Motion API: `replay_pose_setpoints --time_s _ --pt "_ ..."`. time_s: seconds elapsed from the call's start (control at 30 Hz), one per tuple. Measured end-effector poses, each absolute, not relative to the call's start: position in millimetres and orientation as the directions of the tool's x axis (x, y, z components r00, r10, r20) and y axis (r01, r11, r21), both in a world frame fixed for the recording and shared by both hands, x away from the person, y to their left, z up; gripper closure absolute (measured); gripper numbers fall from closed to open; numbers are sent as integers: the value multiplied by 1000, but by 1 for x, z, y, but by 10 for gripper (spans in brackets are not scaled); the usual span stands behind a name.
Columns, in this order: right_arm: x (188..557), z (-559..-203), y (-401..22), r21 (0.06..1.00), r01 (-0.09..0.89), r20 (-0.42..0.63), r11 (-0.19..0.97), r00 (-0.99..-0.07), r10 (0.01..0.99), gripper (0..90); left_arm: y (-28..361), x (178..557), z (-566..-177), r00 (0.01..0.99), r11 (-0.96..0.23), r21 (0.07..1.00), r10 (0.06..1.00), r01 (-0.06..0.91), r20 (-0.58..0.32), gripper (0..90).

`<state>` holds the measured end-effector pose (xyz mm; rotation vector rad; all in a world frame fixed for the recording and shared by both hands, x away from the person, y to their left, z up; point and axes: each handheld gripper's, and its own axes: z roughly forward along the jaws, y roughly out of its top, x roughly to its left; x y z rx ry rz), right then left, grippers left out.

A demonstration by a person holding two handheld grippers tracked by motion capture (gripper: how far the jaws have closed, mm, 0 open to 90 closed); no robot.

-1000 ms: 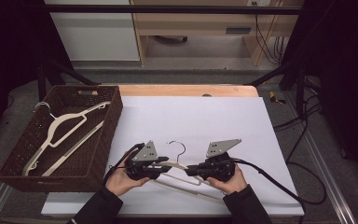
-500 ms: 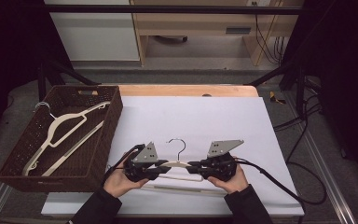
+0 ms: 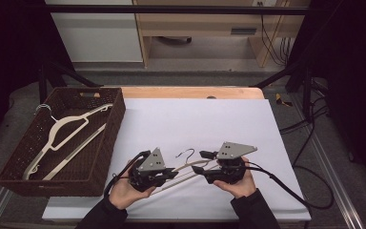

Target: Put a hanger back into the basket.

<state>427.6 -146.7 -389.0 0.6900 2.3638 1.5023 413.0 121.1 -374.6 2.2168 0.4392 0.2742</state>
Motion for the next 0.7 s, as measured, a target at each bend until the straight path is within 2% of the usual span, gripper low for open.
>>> replay_pose_setpoints --time_s 0.2,0.23,0.27,0.37,0.57,0.7 --pt "425 -387 -168 913 284 43 291 -780 625 260 131 415 -369 878 -529 810 477 254 36 863" --pt "425 -387 -168 913 284 43 291 -780 625 260 131 415 -369 878 -529 810 477 254 36 862" --pt "424 -389 -179 912 302 41 279 -743 668 202 137 417 -365 867 -511 819 497 260 34 863" --pt "422 -392 -191 911 321 40 259 -693 720 132 144 418 -359 856 -488 830 517 270 26 862" --pt "414 -403 -215 901 363 37 237 -609 792 61 164 418 -336 838 -451 855 545 257 35 862" --pt "410 -406 -227 895 386 44 226 -579 814 56 178 421 -318 821 -432 863 570 262 36 862"
